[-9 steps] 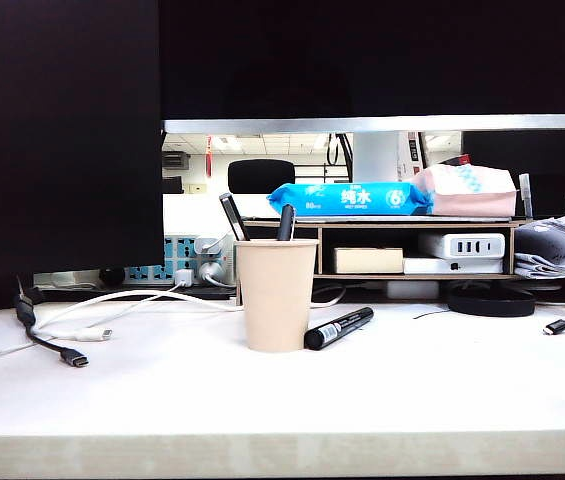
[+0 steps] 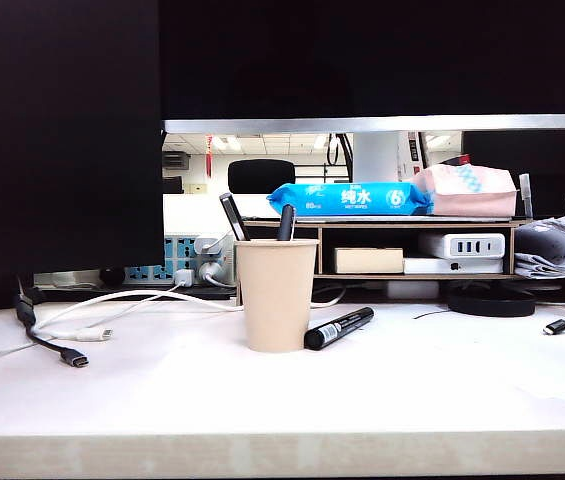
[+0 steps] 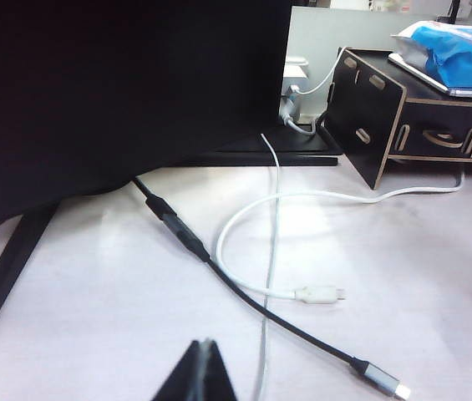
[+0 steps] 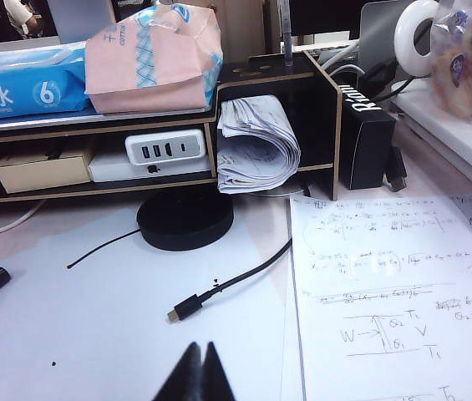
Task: Pick up the marker and insert it into the paper cup.
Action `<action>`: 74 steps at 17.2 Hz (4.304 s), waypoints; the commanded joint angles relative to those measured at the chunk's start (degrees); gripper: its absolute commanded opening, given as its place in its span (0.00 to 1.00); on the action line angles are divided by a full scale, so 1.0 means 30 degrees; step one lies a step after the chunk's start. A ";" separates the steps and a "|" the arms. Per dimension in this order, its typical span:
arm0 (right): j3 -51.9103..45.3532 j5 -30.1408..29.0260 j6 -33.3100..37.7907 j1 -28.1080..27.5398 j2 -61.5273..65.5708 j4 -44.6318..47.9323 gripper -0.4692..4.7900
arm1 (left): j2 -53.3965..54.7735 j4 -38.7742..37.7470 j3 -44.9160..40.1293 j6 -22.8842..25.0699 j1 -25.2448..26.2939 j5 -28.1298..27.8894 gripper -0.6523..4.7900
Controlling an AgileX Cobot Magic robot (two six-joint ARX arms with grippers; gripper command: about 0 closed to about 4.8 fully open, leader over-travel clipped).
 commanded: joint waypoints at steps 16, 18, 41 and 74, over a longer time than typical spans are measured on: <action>0.8648 -0.8000 0.6994 0.3504 1.7959 0.0372 0.08 | 0.0000 0.0124 0.0015 0.0073 0.0029 0.0073 0.11; 1.1023 -0.9799 0.7206 0.3512 2.1580 0.0211 0.08 | 0.0000 0.0117 0.0015 0.0073 0.0029 0.0073 0.11; 2.3868 -0.8451 0.7978 0.5923 3.4869 -0.4889 0.12 | 0.0000 0.0117 0.0007 0.0073 -1.1584 0.0066 0.11; 2.6760 -0.3104 1.3471 0.6951 3.8257 -0.4546 0.40 | 0.0000 0.0117 0.0015 0.0073 -1.1905 0.0066 0.11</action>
